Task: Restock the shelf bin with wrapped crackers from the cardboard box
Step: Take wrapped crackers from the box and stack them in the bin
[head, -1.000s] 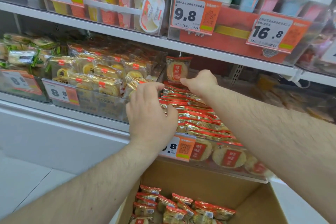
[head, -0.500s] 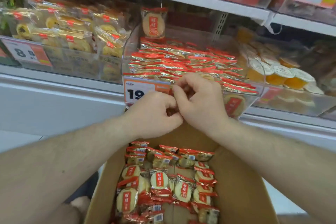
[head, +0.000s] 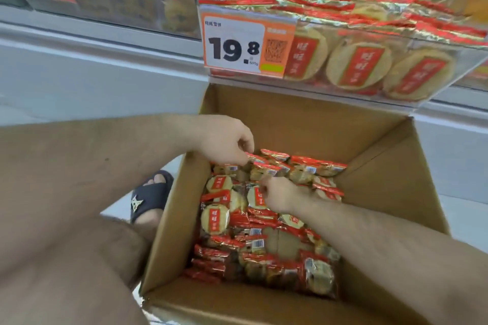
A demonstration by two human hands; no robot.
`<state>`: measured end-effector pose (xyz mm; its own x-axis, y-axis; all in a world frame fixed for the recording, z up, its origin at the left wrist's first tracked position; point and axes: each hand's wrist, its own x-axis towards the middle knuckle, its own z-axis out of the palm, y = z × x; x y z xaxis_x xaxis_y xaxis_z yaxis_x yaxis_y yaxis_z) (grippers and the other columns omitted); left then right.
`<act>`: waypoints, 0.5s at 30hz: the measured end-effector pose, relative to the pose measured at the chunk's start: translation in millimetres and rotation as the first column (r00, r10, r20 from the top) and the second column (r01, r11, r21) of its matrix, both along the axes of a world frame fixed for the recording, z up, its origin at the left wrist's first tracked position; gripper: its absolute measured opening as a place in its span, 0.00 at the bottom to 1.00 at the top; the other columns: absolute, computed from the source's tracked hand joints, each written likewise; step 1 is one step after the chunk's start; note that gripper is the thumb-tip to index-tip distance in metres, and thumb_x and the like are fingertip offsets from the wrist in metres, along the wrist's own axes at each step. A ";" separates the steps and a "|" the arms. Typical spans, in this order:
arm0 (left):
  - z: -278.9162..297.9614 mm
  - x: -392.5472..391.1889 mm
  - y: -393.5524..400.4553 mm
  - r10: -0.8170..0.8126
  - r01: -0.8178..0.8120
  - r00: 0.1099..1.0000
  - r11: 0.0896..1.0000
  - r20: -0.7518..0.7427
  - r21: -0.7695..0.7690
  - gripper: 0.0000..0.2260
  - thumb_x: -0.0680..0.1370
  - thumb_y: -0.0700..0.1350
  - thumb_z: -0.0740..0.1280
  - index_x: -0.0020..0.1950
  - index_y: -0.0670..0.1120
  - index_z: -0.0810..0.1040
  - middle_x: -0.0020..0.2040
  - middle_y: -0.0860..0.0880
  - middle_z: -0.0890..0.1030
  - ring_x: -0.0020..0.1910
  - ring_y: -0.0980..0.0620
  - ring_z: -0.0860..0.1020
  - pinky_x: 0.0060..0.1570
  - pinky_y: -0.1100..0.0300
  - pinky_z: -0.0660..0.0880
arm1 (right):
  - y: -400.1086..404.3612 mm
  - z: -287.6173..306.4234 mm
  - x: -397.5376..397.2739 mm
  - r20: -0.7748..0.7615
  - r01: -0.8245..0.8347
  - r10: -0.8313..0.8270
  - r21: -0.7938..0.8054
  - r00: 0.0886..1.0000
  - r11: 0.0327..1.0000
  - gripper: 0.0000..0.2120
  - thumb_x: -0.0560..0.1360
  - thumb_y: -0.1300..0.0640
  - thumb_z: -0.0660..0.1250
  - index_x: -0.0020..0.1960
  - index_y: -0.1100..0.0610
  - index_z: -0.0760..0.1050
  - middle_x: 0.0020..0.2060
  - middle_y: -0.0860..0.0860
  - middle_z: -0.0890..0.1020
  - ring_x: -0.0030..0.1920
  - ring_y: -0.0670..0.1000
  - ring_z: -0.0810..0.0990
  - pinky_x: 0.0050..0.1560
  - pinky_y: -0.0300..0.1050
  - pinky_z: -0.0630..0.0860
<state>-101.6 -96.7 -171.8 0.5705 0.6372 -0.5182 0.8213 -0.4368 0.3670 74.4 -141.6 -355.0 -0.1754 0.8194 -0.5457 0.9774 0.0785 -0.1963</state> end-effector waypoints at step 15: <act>-20.4 -1.0 1.5 0.279 -0.282 0.959 0.947 -0.041 -0.155 0.17 0.80 0.50 0.64 0.67 0.49 0.73 0.48 0.51 0.80 0.40 0.56 0.79 0.37 0.62 0.76 | -30.2 -29.4 18.8 -0.056 0.141 -0.131 0.269 0.990 0.953 0.16 0.79 0.50 0.60 0.61 0.57 0.76 0.43 0.55 0.84 0.43 0.58 0.83 0.40 0.48 0.79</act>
